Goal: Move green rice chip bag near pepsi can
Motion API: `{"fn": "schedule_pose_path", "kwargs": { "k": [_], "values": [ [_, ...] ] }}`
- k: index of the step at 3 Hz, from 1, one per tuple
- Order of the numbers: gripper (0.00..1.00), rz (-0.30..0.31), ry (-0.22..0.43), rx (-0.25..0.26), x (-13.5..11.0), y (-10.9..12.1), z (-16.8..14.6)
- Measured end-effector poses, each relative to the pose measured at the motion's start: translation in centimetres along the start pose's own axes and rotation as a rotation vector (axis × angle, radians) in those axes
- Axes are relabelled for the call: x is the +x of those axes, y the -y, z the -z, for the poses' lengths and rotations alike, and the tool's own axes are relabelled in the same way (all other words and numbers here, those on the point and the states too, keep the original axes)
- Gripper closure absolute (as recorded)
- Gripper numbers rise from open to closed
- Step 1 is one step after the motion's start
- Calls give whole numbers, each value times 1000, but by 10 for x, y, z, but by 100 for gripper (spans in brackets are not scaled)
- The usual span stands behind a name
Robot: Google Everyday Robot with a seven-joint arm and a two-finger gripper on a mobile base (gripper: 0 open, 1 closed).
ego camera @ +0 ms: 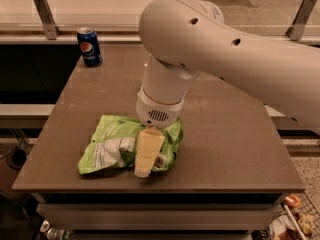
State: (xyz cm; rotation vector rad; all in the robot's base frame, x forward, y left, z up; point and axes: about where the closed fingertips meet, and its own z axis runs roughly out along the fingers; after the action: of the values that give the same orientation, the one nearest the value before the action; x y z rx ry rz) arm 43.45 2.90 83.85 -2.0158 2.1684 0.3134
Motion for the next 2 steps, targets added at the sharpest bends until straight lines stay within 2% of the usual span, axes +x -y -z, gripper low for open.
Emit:
{"fn": "schedule_pose_path", "kwargs": {
  "k": [1,2],
  "values": [
    [39,38,12,13,-13,1,-3],
    [62,37,11,14,-13,1,-2]
  ]
}}
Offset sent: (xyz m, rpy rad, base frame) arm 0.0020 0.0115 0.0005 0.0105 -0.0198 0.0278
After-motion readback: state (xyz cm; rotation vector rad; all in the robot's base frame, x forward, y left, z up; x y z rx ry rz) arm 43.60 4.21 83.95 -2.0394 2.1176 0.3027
